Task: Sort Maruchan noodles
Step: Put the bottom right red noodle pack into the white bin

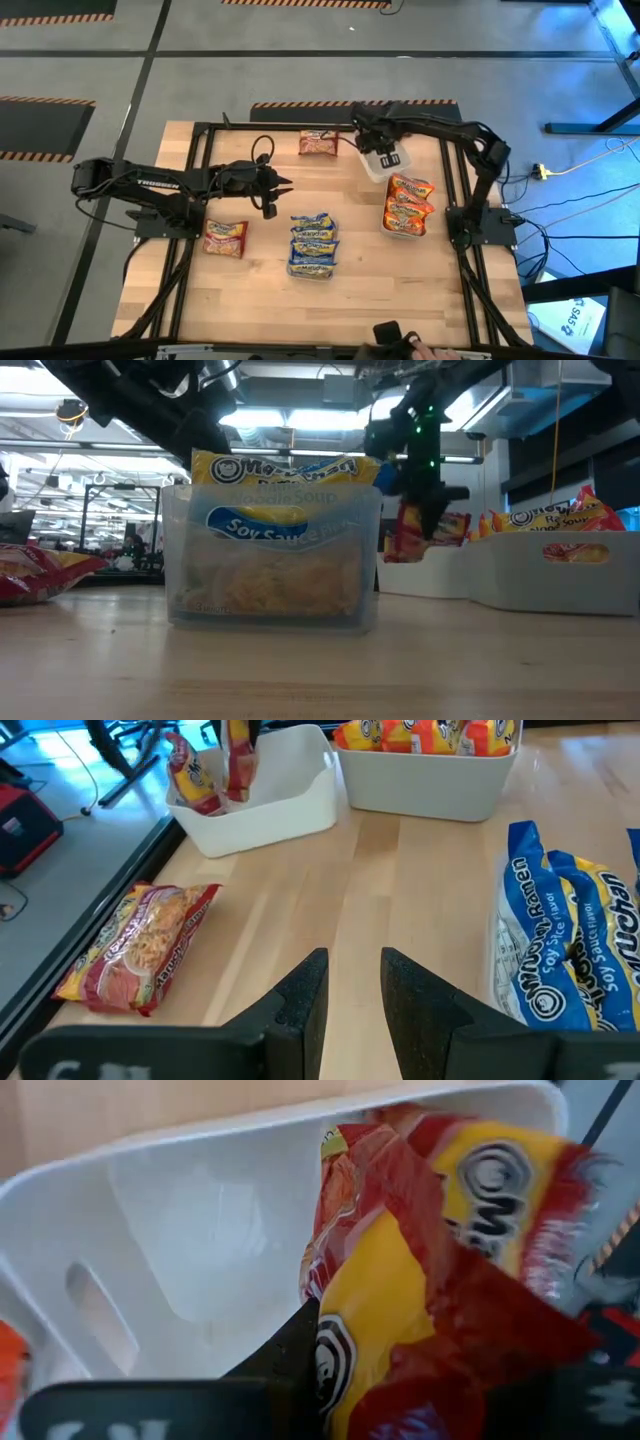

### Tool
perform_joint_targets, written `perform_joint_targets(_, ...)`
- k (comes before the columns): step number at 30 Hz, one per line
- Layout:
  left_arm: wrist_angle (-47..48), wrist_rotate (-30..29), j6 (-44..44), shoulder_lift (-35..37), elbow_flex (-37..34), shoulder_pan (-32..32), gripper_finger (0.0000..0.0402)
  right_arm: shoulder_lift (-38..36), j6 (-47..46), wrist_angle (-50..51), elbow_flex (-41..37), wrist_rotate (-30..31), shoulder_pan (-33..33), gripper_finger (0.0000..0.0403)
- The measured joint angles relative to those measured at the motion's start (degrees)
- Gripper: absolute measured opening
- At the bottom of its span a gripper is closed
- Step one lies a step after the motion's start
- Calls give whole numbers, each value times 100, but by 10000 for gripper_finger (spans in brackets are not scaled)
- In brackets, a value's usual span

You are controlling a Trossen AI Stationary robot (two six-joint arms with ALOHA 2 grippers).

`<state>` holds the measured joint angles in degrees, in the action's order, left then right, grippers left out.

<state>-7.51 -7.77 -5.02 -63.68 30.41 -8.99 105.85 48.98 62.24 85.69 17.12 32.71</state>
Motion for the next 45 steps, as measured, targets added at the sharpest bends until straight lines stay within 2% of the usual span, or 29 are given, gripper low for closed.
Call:
perform_joint_targets(3, -10, 0, 2, 0, 0, 4, 89, 168, 113, 81, 0, 226, -4, 95)
perform_joint_targets(11, -173, 31, 2, 0, 0, 3, 89, 611, 104, 167, 4, 156, 2, 95)
perform_joint_targets(17, -191, 195, 0, 0, 0, 4, 89, 825, -55, 212, 30, -459, 35, 95)
perform_joint_targets(21, -279, 192, -2, -2, 0, 2, 89, 988, -916, 297, 408, -1013, 166, 95)
perform_joint_targets(26, -348, 192, -1, -2, 0, 2, 89, 1204, -1409, 359, 828, -1608, 491, 95)
perform_joint_targets(30, -352, 197, 42, -2, 0, 4, 89, 1352, -1522, 355, 1021, -1616, 710, 95)
perform_joint_targets(33, -354, 275, 85, -2, 0, 2, 89, 1367, -872, 343, 1023, -1437, 744, 99)
perform_joint_targets(40, -367, 299, 155, -2, 0, 2, 89, 1387, 145, -9, 1008, -593, 352, 109)
perform_joint_targets(45, -369, 303, 153, -2, 0, 4, 89, 1387, 68, -552, 1008, -658, 213, 112)
